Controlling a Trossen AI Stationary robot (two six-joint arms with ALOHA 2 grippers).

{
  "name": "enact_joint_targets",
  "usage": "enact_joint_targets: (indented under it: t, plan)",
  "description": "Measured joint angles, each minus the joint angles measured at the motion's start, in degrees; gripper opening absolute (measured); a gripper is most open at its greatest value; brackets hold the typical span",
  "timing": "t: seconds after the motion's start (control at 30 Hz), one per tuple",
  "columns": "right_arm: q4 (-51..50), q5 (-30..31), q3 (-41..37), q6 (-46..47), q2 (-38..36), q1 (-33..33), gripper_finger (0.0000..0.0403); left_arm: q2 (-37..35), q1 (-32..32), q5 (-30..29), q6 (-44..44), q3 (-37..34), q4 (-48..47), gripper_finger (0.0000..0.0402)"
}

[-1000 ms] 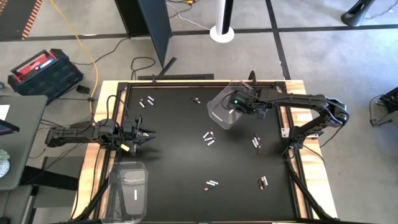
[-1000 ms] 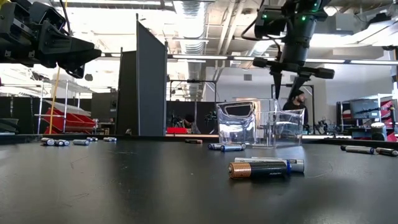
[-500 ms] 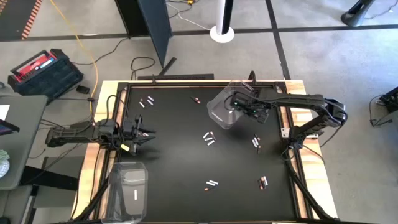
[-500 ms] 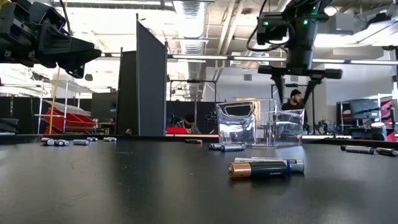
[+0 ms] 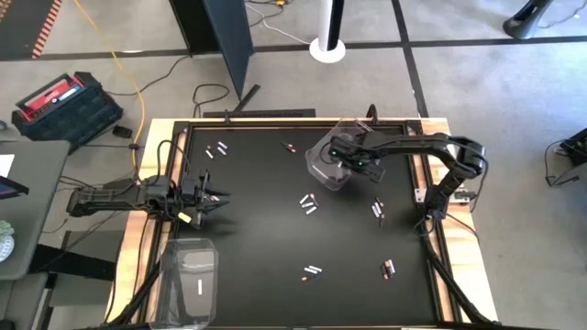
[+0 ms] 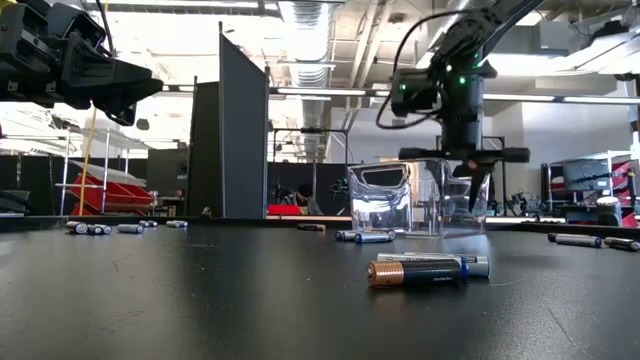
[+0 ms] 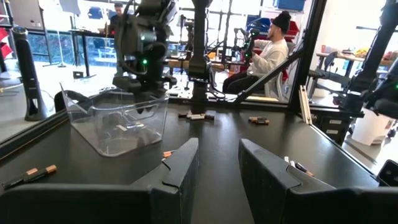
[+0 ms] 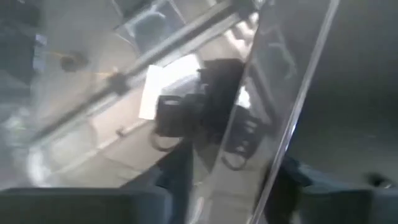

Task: Sort batteries
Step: Adjust the right transparent bin

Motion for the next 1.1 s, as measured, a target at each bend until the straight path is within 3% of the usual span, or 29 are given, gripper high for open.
enact_joint_targets:
  t: [0.13,0.2,0.8,1.1]
  plan:
    - [-0.8,1.1,0.0,-3.2,-0.4,-0.6,0.0042,0.0,0.0,0.0,0.0,0.0,0.0,0.0112]
    - [-0.7,2.3,0.0,-6.4,-1.5,-1.4,0.0015,0.0,0.0,0.0,0.0,0.0,0.0,0.0112]
    - [-8.3,0.1,0.0,-41.6,-15.5,-18.5,0.0002,0.0,0.0,0.0,0.0,0.0,0.0,0.0112]
    - [-6.7,-3.1,-2.5,-53.0,-21.6,-27.2,0.0001,0.0,0.0,0.0,0.0,0.0,0.0,0.0112]
